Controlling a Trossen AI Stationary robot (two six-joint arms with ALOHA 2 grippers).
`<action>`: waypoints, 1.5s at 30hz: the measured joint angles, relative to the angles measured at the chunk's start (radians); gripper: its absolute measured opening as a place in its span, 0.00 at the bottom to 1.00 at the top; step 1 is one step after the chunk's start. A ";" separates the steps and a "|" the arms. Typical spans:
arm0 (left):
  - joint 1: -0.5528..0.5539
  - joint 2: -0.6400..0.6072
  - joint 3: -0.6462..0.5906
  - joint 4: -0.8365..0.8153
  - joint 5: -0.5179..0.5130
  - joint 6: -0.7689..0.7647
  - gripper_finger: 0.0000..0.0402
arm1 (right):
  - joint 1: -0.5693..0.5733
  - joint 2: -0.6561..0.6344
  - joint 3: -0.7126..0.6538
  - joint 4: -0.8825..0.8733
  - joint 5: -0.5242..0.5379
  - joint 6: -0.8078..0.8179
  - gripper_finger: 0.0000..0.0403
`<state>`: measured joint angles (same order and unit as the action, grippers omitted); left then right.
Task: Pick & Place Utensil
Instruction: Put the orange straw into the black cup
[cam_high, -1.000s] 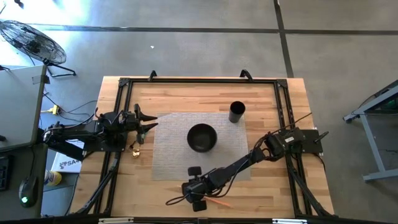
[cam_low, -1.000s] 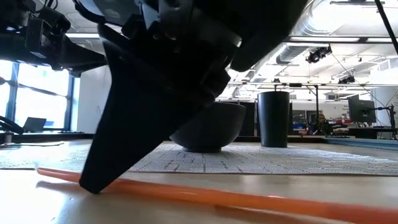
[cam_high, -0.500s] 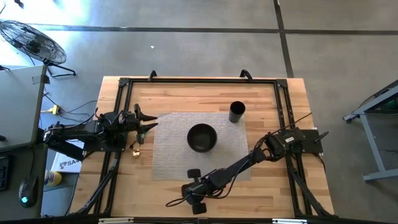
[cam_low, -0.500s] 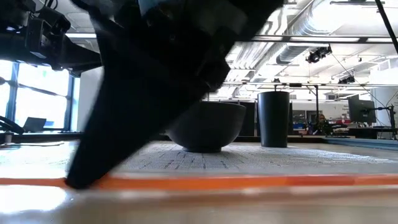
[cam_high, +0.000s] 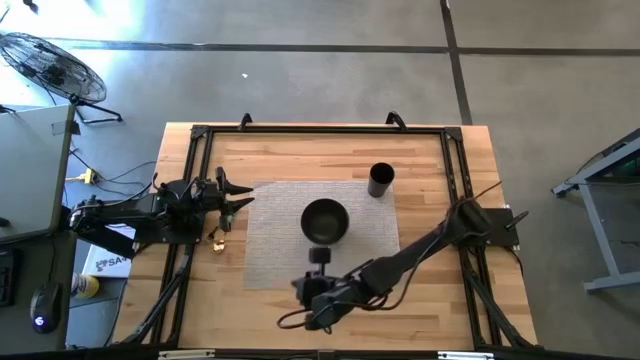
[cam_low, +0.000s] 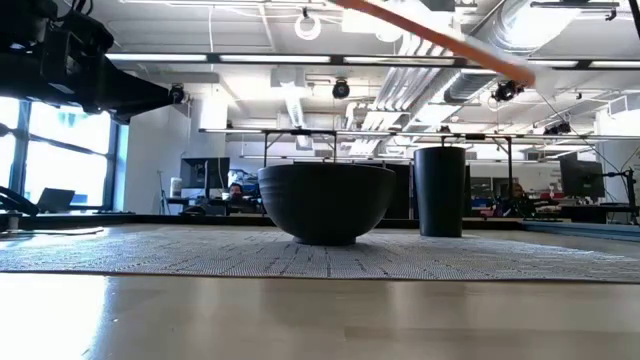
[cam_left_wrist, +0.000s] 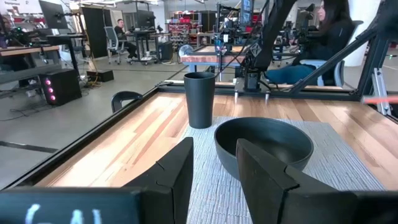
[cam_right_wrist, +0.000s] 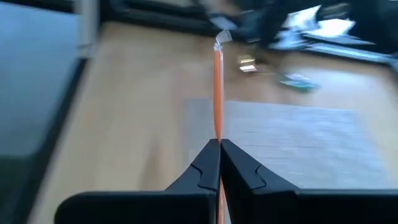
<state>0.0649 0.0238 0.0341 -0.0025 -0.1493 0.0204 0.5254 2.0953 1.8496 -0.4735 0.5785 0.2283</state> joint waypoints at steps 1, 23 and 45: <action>0.000 0.000 0.000 0.000 0.000 0.000 0.30 | 0.003 -0.016 0.000 -0.022 0.047 0.003 0.00; 0.000 0.000 0.000 0.000 0.000 0.000 0.30 | 0.015 -0.209 -0.085 -0.775 0.602 0.633 0.00; 0.000 0.000 0.000 0.000 0.000 0.000 0.30 | -0.367 -0.974 -1.256 1.130 0.134 -0.396 0.00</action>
<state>0.0647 0.0236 0.0341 -0.0023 -0.1493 0.0206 0.1588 1.1209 0.5933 0.6566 0.7122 -0.1675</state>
